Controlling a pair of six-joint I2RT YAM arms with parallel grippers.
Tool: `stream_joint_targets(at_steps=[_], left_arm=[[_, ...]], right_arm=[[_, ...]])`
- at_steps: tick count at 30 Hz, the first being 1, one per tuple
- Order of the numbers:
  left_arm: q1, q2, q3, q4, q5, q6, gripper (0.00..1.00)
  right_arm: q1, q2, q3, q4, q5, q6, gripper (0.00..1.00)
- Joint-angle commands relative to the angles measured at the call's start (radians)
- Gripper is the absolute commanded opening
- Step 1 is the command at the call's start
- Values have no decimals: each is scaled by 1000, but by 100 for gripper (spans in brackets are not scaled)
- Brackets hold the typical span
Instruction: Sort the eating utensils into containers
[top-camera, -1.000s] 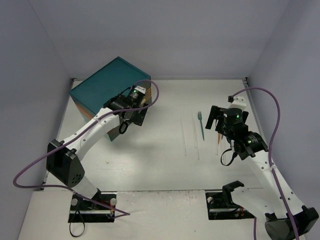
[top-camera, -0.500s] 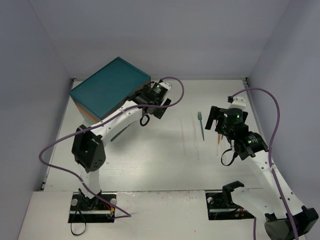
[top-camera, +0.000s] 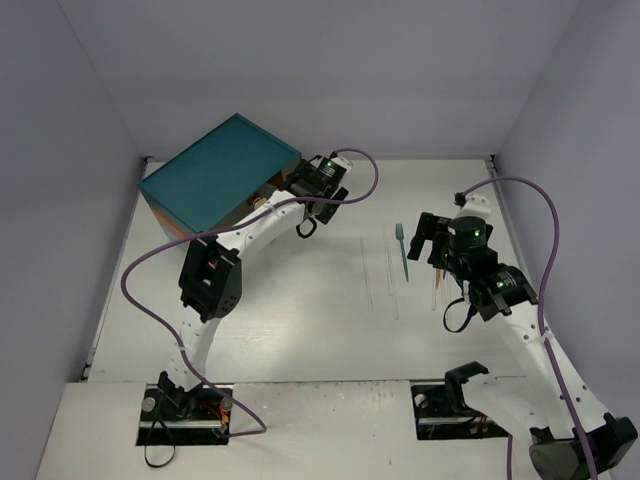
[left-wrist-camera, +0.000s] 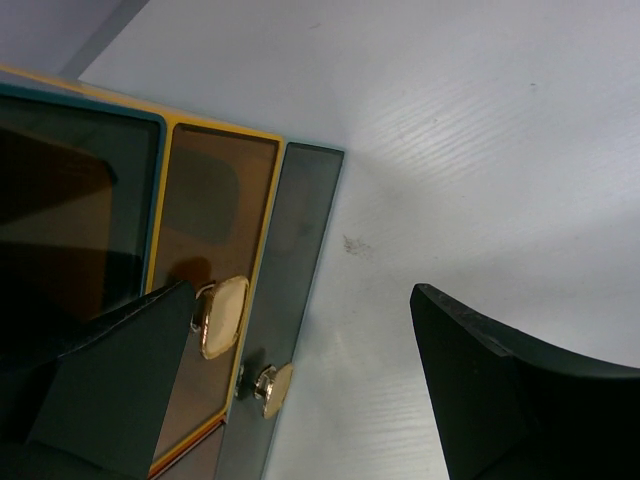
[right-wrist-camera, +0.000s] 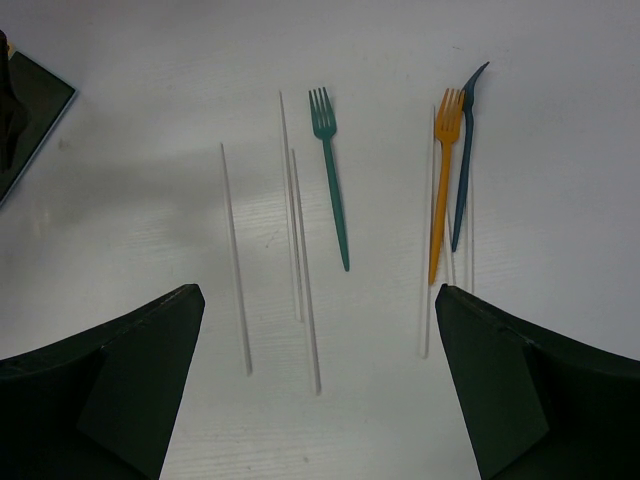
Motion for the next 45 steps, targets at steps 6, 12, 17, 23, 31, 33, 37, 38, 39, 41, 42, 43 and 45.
stream_joint_targets(at_steps=[6,12,17,23,31,33,37,38,39,41,42,43,45], left_arm=[[32,21,74,8,-39,29,88],[32,16,68,-26,7,-5,88],[25,1,62,-60,107,-92,88],[1,-21,50,-78,186,-168,88],[-70,-57,68,-103,198,-197,88],[-88,-72,72,-109,188,-207,88],[-114,-100,70,-109,102,-182,88],[-114,-103,74,-109,83,-174,88],[-114,-105,80,-109,64,-163,88],[-116,-105,97,-109,29,-131,88],[-116,-106,107,-110,18,-120,88],[-116,-110,112,-109,20,-115,88],[-116,-117,128,-106,40,-108,87]], right_arm=[[-8,-3,6,20,3,-2,100],[-9,11,6,20,7,-8,100],[-8,24,10,19,22,-17,100],[-8,23,14,20,43,-31,100],[-9,19,10,21,62,-40,100],[-9,17,6,21,61,-38,100],[-11,9,-4,21,55,-37,100],[-10,9,-5,20,53,-36,100],[-9,8,-7,20,50,-34,100],[-9,5,-11,20,46,-30,100],[-9,4,-12,20,45,-29,100],[-9,5,-15,21,45,-29,100],[-9,6,-17,20,43,-29,100]])
